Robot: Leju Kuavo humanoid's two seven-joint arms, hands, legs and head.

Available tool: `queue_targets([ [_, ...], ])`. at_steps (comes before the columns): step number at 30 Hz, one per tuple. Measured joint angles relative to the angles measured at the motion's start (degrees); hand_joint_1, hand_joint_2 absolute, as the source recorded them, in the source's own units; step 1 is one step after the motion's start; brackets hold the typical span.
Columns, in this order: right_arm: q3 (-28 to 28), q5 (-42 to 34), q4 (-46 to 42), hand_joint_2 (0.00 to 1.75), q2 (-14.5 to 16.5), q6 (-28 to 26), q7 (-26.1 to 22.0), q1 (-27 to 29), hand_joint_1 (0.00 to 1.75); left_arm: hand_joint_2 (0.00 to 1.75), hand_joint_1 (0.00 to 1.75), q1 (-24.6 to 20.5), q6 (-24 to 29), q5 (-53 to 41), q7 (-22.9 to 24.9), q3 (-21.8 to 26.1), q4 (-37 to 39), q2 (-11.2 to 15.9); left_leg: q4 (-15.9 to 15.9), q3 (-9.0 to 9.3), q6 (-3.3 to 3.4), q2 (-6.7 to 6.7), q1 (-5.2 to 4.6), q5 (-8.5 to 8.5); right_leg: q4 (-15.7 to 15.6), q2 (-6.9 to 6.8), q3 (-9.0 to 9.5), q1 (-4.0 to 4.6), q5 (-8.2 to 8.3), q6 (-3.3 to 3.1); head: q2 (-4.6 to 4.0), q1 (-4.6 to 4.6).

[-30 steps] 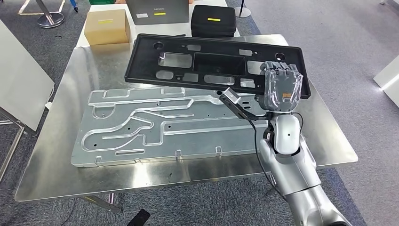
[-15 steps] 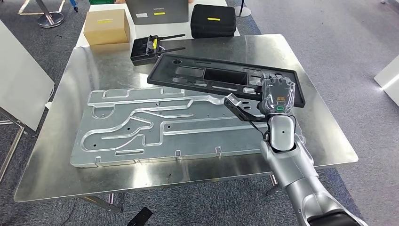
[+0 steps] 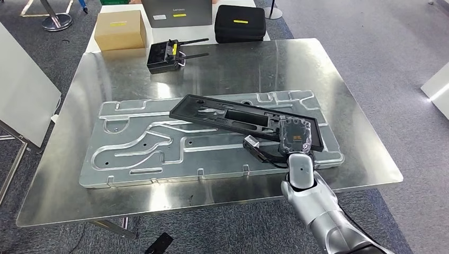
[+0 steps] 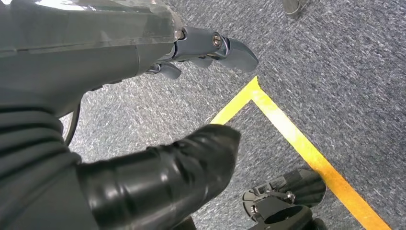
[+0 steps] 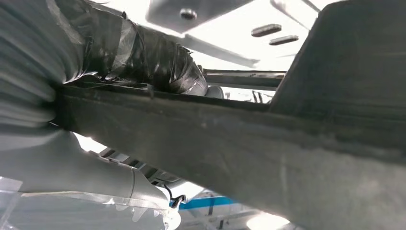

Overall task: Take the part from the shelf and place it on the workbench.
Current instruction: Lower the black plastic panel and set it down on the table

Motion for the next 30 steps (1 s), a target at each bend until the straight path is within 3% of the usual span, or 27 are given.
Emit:
queue_targets([
  [9,0.8,-0.4,3.9,1.75,1.3,-0.1,-2.3,0.0,1.59,0.0,0.0,0.0,0.1,0.0,0.2,-0.4,0.0,0.0,0.0,0.15,-0.02,0.05,0.01,-0.01,0.0,0.07,0.09,0.02,0.0,0.0,0.0,0.0],
  [13,0.8,-0.9,4.8,1.75,1.7,-0.1,-2.9,-0.1,0.0,0.0,0.0,0.0,0.2,0.0,0.2,-0.5,0.0,0.0,0.0,0.32,-0.04,0.11,0.02,-0.03,0.0,0.13,0.2,0.03,0.0,0.0,0.0,0.01],
  [14,0.9,-1.1,5.0,1.75,1.8,-0.1,-3.0,-0.1,0.0,0.0,0.0,0.0,0.2,0.0,0.2,-0.6,0.0,0.0,0.0,0.35,-0.04,0.12,0.02,-0.03,0.0,0.13,0.22,0.04,0.0,0.0,0.0,0.01],
  [18,1.2,-1.5,5.0,0.0,2.1,-1.4,-3.1,0.1,0.0,0.0,0.0,0.1,0.4,0.4,0.3,-0.9,0.0,0.0,0.0,0.44,-0.04,0.11,0.02,-0.02,0.0,0.1,0.31,0.04,0.0,0.0,0.0,0.01],
  [30,2.3,-3.3,-11.5,0.0,0.6,-2.7,-6.0,4.3,0.0,0.0,0.0,0.6,1.3,2.5,0.1,-1.1,0.0,0.0,0.0,0.35,-0.05,0.1,0.01,-0.02,0.0,0.08,0.26,0.0,-0.01,-0.02,0.0,0.0],
])
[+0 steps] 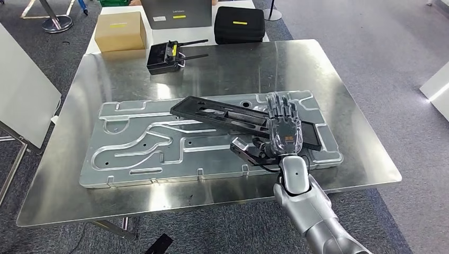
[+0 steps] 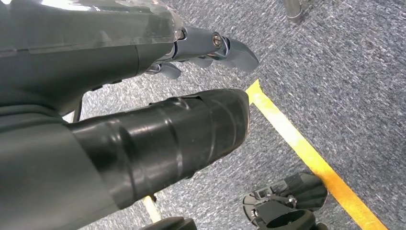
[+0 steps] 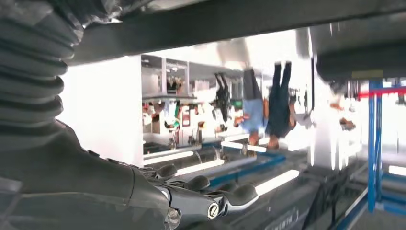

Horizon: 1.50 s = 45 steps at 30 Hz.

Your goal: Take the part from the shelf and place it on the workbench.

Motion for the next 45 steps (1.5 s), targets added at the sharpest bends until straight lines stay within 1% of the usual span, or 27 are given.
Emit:
queue_targets([
  [6,0.6,0.0,-6.4,0.0,-1.2,0.2,-0.5,1.3,0.0,0.0,0.0,0.2,0.2,0.4,-0.1,0.0,0.0,0.0,0.0,0.0,0.0,0.0,0.0,0.0,0.0,0.0,-0.01,0.0,0.0,0.0,0.0,0.0],
  [9,1.2,0.1,-10.9,0.0,-2.4,0.7,-1.0,2.1,0.0,0.0,0.0,0.6,0.6,0.8,-0.1,0.0,0.0,0.0,0.0,0.0,0.0,0.0,0.0,0.0,0.0,0.0,0.0,0.0,0.0,0.0,0.0,0.0],
  [12,2.1,-0.8,-15.9,0.0,-4.0,3.1,-2.4,2.5,0.0,0.0,0.0,0.9,0.7,1.6,-0.4,0.1,0.0,0.1,0.0,0.0,0.0,0.0,0.0,0.0,0.0,0.0,-0.01,0.0,0.0,0.0,0.0,0.0],
  [14,3.3,-3.0,-19.6,0.0,-6.0,6.4,-4.2,2.7,0.0,0.0,0.0,1.1,0.7,2.3,-0.8,0.2,0.0,0.1,0.0,0.0,0.0,-0.01,-0.01,0.0,0.0,-0.01,0.0,-0.01,0.0,0.0,0.0,0.0],
  [17,5.4,-8.7,-24.9,0.0,-10.2,11.5,-7.2,2.7,0.0,0.0,0.0,1.5,0.8,3.4,-1.4,0.6,0.0,0.3,0.0,-0.01,0.0,-0.03,-0.02,0.0,0.0,-0.03,0.01,-0.02,0.0,0.0,0.0,0.0],
  [19,6.3,-11.5,-27.7,0.0,-12.5,12.8,-8.3,2.7,0.0,0.0,0.0,1.8,0.9,3.7,-1.5,1.0,0.0,0.5,0.0,-0.02,0.0,-0.04,-0.03,-0.01,0.0,-0.03,0.01,-0.03,0.0,0.0,0.0,0.0],
  [21,6.7,-12.7,-29.7,0.0,-14.0,12.0,-8.5,3.0,0.0,0.0,0.0,1.9,1.4,3.8,-1.7,1.2,0.0,0.6,0.0,-0.01,0.01,-0.04,-0.04,-0.01,0.0,-0.03,0.0,-0.03,0.0,0.0,0.0,0.0],
  [22,6.8,-13.0,-30.7,0.44,-14.4,10.2,-8.5,3.5,0.0,0.0,0.0,1.9,1.7,3.9,-1.9,1.3,0.0,0.7,0.0,-0.01,0.01,-0.04,-0.04,-0.01,0.0,-0.03,0.0,-0.03,0.0,0.0,0.0,0.0],
  [24,6.2,-13.3,-33.8,1.31,-14.3,4.2,-9.1,5.7,0.0,0.0,0.0,1.9,2.2,4.2,-2.1,1.4,0.0,0.7,0.0,0.0,0.01,-0.09,-0.03,-0.01,0.0,-0.1,0.02,-0.01,-0.01,0.0,0.0,0.01],
  [25,5.3,-13.9,-36.0,1.75,-13.6,1.0,-10.9,7.7,0.0,0.0,0.0,2.0,2.5,4.4,-2.1,1.4,0.0,0.7,0.0,0.0,0.0,-0.11,-0.02,-0.01,0.0,-0.14,0.04,0.0,-0.04,0.01,0.0,0.01],
  [26,3.8,-15.2,-38.7,1.75,-12.2,-1.4,-14.0,10.0,0.0,0.0,0.0,2.1,2.7,4.6,-2.0,1.4,0.0,0.7,0.0,0.0,-0.02,-0.14,-0.01,-0.03,0.0,-0.17,0.04,0.01,-0.07,0.01,0.0,0.01],
  [27,1.7,-17.2,-41.6,1.75,-10.3,-2.9,-18.3,12.4,0.0,0.0,0.0,2.2,3.0,4.7,-1.9,1.5,0.0,0.7,0.0,0.01,-0.05,-0.14,-0.01,-0.05,0.0,-0.17,0.03,0.02,-0.09,0.01,0.0,0.0],
  [30,-6.1,-26.1,-50.1,1.75,-2.5,-4.2,-33.4,19.8,0.0,0.0,0.0,2.4,4.1,5.1,-1.5,1.7,0.0,0.7,-0.1,0.05,-0.12,-0.18,0.01,-0.11,0.0,-0.23,0.01,0.03,-0.25,-0.05,0.0,-0.01],
  [31,-8.5,-28.9,-52.5,1.75,-0.1,-4.3,-37.0,21.9,0.0,0.0,0.0,2.6,4.5,5.2,-1.3,1.8,0.0,0.7,-0.1,0.07,-0.15,-0.2,0.01,-0.14,0.0,-0.27,0.02,0.03,-0.31,-0.08,0.0,0.0],
  [32,-10.5,-30.9,-54.5,1.75,1.8,-4.4,-39.2,23.7,0.0,0.0,0.0,2.8,4.8,5.3,-1.2,1.8,0.0,0.7,-0.1,0.08,-0.18,-0.22,0.01,-0.16,0.0,-0.29,0.04,0.03,-0.35,-0.12,0.0,-0.01],
  [34,-13.5,-32.7,-57.5,1.75,4.5,-4.5,-41.0,26.3,0.0,0.0,0.0,3.0,5.2,5.3,-1.1,2.0,0.0,0.7,-0.1,0.1,-0.21,-0.2,0.01,-0.17,0.0,-0.25,0.03,0.02,-0.36,-0.14,0.0,-0.01],
  [37,-16.1,-33.1,-60.3,1.75,7.1,-4.5,-41.5,28.6,0.0,0.0,0.0,3.1,5.4,5.3,-1.0,2.3,0.0,0.7,-0.1,0.15,-0.21,-0.15,0.01,-0.17,0.0,-0.23,0.05,0.01,-0.35,-0.14,0.0,0.0],
  [42,-18.1,-35.1,-62.7,1.75,9.7,-4.5,-43.3,30.9,0.0,0.0,0.0,3.2,5.9,5.5,-1.0,2.6,0.0,0.7,-0.1,0.21,-0.2,-0.14,0.0,-0.17,0.0,-0.23,0.11,0.0,-0.34,-0.14,0.0,0.0],
  [45,-19.1,-38.7,-63.9,1.75,11.1,-4.5,-44.9,34.2,0.0,0.0,0.0,3.4,6.9,6.0,-1.3,2.9,0.0,0.7,-0.1,0.23,-0.19,-0.16,-0.04,-0.2,-0.1,-0.24,0.16,-0.05,-0.34,-0.13,0.0,0.0],
])
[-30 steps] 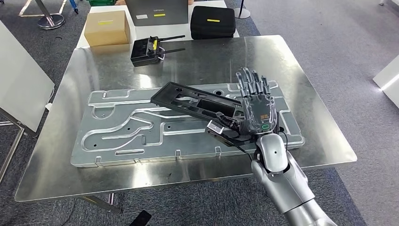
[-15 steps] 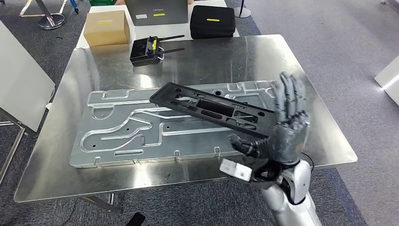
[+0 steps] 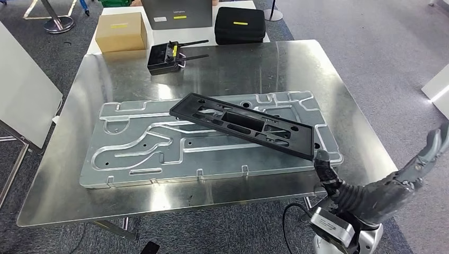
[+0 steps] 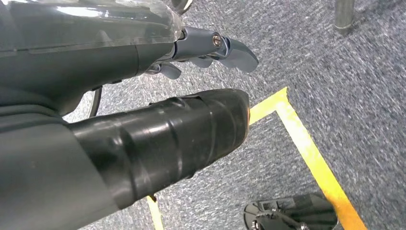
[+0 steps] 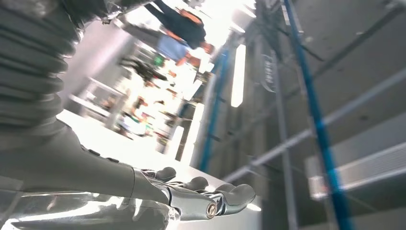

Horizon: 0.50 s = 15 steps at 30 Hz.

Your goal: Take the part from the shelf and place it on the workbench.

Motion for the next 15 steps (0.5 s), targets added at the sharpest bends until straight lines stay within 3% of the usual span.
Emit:
queue_targets([
  [9,-1.0,-5.6,-0.8,1.75,1.6,0.0,-0.3,9.5,0.0,0.0,0.0,1.0,1.9,1.1,-0.9,1.6,0.0,0.2,0.1,-0.01,0.28,0.01,-0.47,-0.34,-0.1,0.02,0.05,-0.25,-0.12,0.23,0.0,0.0],
  [13,-1.1,-4.7,1.3,1.75,2.0,0.0,-0.3,11.3,0.0,0.0,0.0,1.2,2.0,1.3,-1.0,2.2,0.0,0.4,0.2,0.0,0.71,0.01,-0.67,-0.6,-0.3,0.05,0.2,-0.55,-0.15,0.6,0.0,0.0],
  [15,-1.1,-4.1,2.6,1.75,2.4,0.0,-0.4,11.7,0.0,0.0,0.0,1.3,2.0,1.3,-1.0,2.5,0.0,0.4,-0.5,0.4,1.12,0.07,-0.31,-0.31,0.1,0.02,0.23,-0.6,-0.55,0.92,0.0,0.01],
])
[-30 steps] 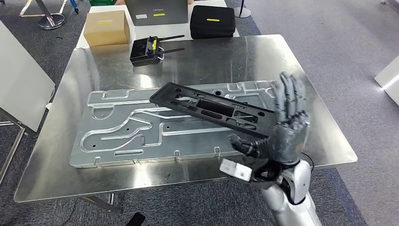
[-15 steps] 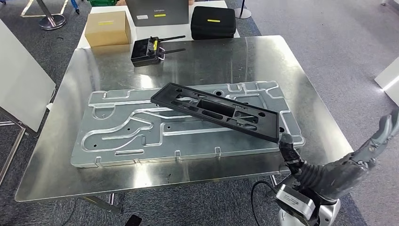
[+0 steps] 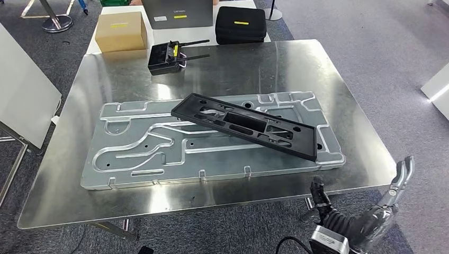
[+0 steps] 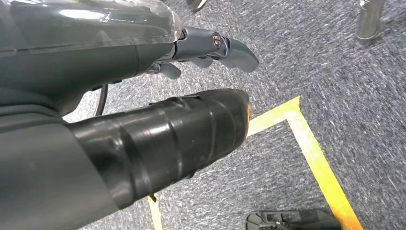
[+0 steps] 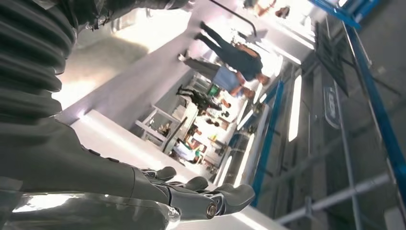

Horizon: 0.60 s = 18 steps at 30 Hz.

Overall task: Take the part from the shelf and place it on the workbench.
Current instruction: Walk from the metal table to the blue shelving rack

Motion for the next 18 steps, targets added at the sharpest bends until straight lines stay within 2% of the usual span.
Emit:
queue_targets([
  [1,0.0,0.2,0.4,1.75,0.1,0.0,0.0,0.1,0.0,0.0,0.0,0.0,0.0,0.0,0.0,0.1,0.0,0.0,-0.4,0.24,0.24,0.05,0.19,0.21,1.2,-0.02,-0.43,0.01,-0.82,0.1,0.0,0.01],
  [2,0.0,0.3,0.8,1.75,0.1,0.0,0.0,0.3,0.0,0.0,0.0,0.0,0.0,0.0,0.0,0.2,0.0,0.0,-0.7,0.46,0.45,0.11,0.38,0.39,3.8,-0.05,-1.6,-0.02,-2.34,0.18,0.0,0.02],
  [4,0.0,0.2,1.6,1.75,0.1,0.0,-0.1,0.6,0.0,0.0,0.0,0.1,0.0,0.0,0.0,0.3,0.0,0.0,-0.8,0.52,0.59,0.18,0.34,0.44,11.3,-0.06,-5.5,-0.07,-5.96,0.26,0.0,0.02],
  [5,0.0,0.1,2.1,1.75,0.1,0.0,-0.1,0.8,0.0,0.0,0.0,0.1,0.0,0.0,0.0,0.3,0.0,0.0,-0.7,0.51,0.57,0.19,0.34,0.42,14.5,-0.06,-7.29,-0.11,-6.94,0.32,0.0,0.01],
  [6,-0.1,-0.1,2.4,1.75,0.1,0.0,-0.1,1.0,0.0,0.0,0.0,0.1,0.0,-0.1,0.0,0.3,0.0,0.0,-0.7,0.51,0.52,0.19,0.34,0.37,15.6,-0.07,-8.13,-0.15,-6.63,0.35,0.0,0.01],
  [7,-0.1,-0.3,2.7,1.75,0.2,0.0,-0.1,1.1,0.0,0.0,0.0,0.1,0.0,-0.1,0.0,0.3,0.0,0.0,-0.6,0.52,0.43,0.18,0.36,0.32,14.6,-0.08,-7.9,-0.19,-5.22,0.34,0.0,0.02],
  [9,-0.2,-0.5,3.1,1.75,0.2,0.0,-0.1,1.1,0.0,0.0,0.0,0.2,0.0,-0.2,0.0,0.3,0.0,0.0,-0.3,0.55,0.09,0.14,0.42,0.14,7.4,-0.09,-4.92,-0.28,-0.96,0.11,0.0,0.02],
  [11,-0.2,-0.6,3.4,1.75,0.3,0.0,-0.1,1.2,0.0,0.0,0.0,0.2,-0.1,-0.2,0.0,0.3,0.0,0.0,0.0,0.51,-0.57,0.08,0.29,0.03,1.7,-0.04,-2.61,-0.05,1.56,-0.32,0.0,0.0],
  [13,-0.2,-0.6,3.6,1.75,0.4,0.0,-0.1,1.3,0.0,0.0,0.0,0.2,-0.1,-0.3,0.0,0.3,0.0,0.0,0.0,0.49,-1.38,0.04,0.18,0.21,1.0,0.13,-2.53,0.34,2.05,-0.86,0.0,-0.03],
  [15,-0.3,-0.8,3.8,1.75,0.5,0.0,-0.1,1.4,0.0,0.0,0.0,0.2,-0.1,-0.3,0.0,0.4,0.0,0.0,0.2,0.33,-2.06,0.05,0.34,-0.01,0.7,0.15,-2.68,0.24,2.55,-1.7,0.0,-0.04],
  [16,-0.4,-0.9,3.8,1.75,0.6,0.0,-0.1,1.4,0.0,0.0,0.0,0.2,-0.1,-0.3,0.0,0.4,0.0,0.0,1.3,-0.13,-2.33,0.06,0.43,-1.04,0.5,0.07,-2.78,0.14,2.85,-2.17,0.0,-0.07],
  [18,-0.8,-1.1,3.8,1.75,0.6,0.0,-0.1,1.6,0.0,0.0,0.0,0.3,-0.1,-0.4,0.0,0.4,0.0,0.0,6.7,-2.26,-2.7,0.12,0.56,-5.0,0.3,-0.14,-3.18,0.07,3.33,-2.87,0.0,-0.09],
])
